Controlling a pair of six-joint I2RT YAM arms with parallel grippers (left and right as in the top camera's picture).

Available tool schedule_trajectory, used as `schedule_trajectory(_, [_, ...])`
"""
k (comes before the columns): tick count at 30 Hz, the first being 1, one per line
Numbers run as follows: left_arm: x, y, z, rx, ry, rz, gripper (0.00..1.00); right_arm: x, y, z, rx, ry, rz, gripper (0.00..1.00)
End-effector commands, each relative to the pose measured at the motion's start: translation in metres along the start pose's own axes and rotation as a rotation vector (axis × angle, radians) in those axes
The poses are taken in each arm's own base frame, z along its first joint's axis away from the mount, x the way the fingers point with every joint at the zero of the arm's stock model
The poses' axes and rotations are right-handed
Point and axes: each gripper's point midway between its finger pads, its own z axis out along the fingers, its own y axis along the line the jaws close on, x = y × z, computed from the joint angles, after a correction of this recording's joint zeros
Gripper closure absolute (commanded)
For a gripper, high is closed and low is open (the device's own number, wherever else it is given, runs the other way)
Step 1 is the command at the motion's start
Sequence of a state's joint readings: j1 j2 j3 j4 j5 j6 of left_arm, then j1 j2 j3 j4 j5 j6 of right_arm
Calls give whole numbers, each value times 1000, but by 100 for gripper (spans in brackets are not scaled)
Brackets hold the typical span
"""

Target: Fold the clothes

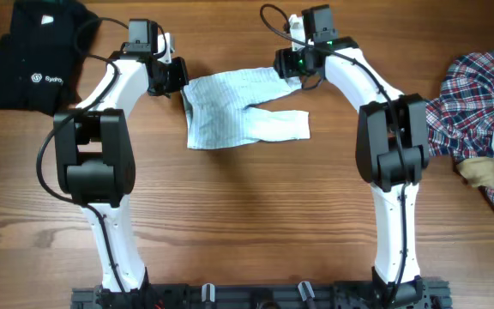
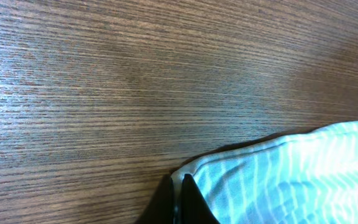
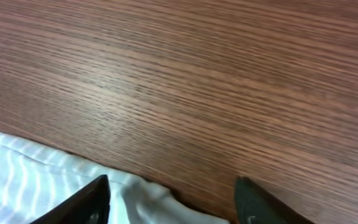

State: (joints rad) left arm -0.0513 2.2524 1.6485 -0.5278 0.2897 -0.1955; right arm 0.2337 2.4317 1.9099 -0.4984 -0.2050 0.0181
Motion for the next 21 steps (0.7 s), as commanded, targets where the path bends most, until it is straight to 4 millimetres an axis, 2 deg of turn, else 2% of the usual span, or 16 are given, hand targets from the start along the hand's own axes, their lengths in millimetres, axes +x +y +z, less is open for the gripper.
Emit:
schedule_trajectory(1, [6,-2,6,9,21,5,96,12,-21,4,37,44,43,43])
schedule_trajectory(3, [6,-2,6,9,21,5,96,22,-22,3,37,84,46,51])
schedule_trajectory(12, [6,-2,6,9,21,5,96,38,-11,1,-20,150,38,56])
schedule_trajectory(14, [6,-2,6,10,20,6,96,39,-3,1,-74,150,-6,55])
schedule_trajectory(21, [6,-2,6,10,20,6,96,32,-4,2,-69,122,-13,56])
